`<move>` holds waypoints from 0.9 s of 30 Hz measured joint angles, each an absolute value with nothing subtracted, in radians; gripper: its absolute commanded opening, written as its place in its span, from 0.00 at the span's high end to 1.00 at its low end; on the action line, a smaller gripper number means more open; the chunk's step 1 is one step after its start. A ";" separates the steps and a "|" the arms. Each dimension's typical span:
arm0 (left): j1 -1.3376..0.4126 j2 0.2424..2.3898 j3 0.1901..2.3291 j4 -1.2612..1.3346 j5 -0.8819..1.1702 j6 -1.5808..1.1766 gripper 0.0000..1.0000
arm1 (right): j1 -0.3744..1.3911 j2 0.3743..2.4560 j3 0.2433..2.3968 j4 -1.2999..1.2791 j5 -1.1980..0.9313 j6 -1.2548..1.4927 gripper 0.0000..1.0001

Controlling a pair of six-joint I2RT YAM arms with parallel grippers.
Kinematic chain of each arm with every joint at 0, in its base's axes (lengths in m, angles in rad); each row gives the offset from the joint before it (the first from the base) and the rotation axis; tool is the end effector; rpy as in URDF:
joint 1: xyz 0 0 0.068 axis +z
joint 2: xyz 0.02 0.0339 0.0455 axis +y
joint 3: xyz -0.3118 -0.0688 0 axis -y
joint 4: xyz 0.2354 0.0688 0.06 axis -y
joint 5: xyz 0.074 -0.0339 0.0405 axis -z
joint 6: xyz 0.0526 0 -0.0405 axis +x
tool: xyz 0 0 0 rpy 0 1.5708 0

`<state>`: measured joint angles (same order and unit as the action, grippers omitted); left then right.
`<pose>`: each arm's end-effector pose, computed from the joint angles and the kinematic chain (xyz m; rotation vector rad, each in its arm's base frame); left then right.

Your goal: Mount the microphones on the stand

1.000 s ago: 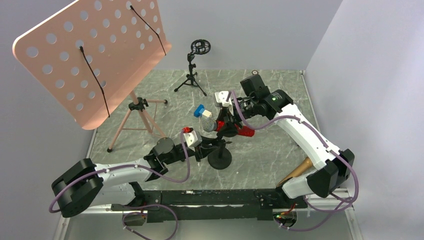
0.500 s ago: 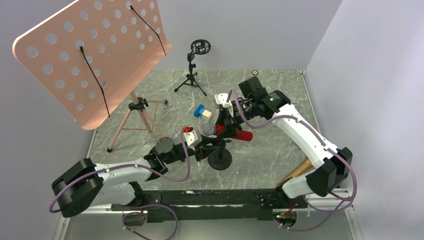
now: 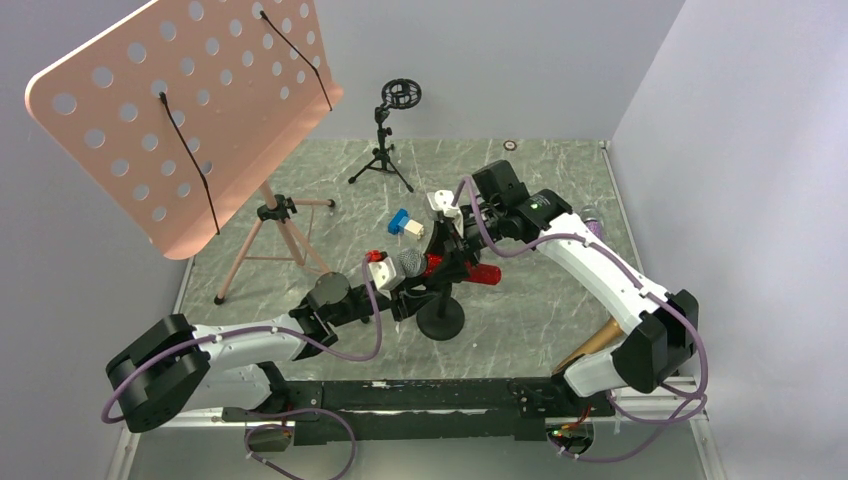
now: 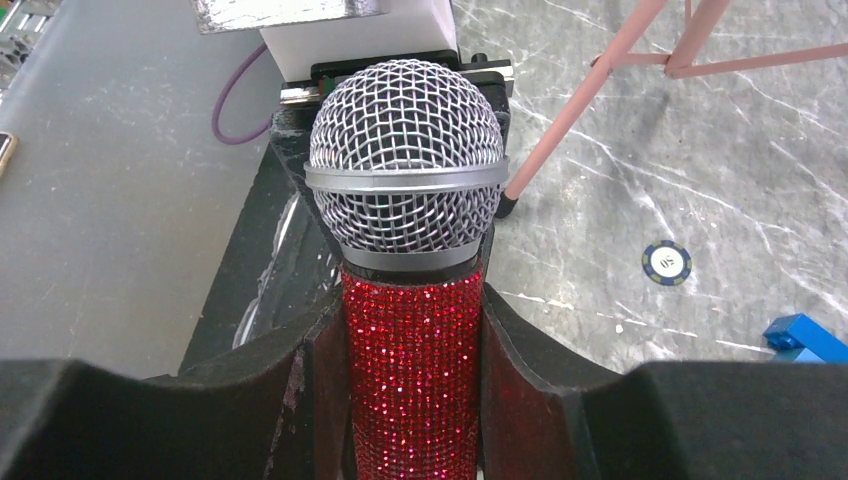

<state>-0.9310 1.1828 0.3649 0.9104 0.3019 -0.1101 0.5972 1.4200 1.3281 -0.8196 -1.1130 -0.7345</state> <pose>0.1250 -0.1942 0.2828 0.8581 1.3219 -1.0533 0.1989 0.1923 0.3830 -1.6672 1.3908 1.2681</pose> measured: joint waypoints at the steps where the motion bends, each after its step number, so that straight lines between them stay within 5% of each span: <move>1: -0.930 1.183 0.365 0.910 0.300 -0.114 0.96 | 0.597 1.424 1.327 -0.812 -1.117 -0.731 0.91; 4: -0.928 1.185 0.365 0.912 0.298 -0.122 0.92 | 0.597 1.434 1.324 -0.798 -1.133 -0.727 0.89; 7: -0.928 1.185 0.365 0.912 0.298 -0.127 0.71 | 0.597 1.434 1.320 -0.794 -1.137 -0.724 0.85; 11: -0.928 1.185 0.364 0.914 0.294 -0.134 0.36 | 0.597 1.428 1.313 -0.784 -1.139 -0.721 0.65; 14: -0.931 1.184 0.364 0.926 0.291 -0.144 0.20 | 0.602 1.427 1.313 -0.776 -1.139 -0.721 0.48; 18: -0.932 1.178 0.356 0.954 0.287 -0.151 0.09 | 0.604 1.427 1.313 -0.779 -1.134 -0.714 0.33; 22: -0.932 1.161 0.338 0.971 0.279 -0.153 0.01 | 0.599 1.425 1.313 -0.787 -1.129 -0.705 0.07; 27: -0.932 1.131 0.319 0.979 0.270 -0.151 0.01 | 0.562 1.396 1.314 -0.813 -1.116 -0.710 0.00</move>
<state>-0.9321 1.1313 0.3187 0.9787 0.2695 -0.1513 0.5621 1.3956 1.3144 -0.8127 -1.1160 -0.7105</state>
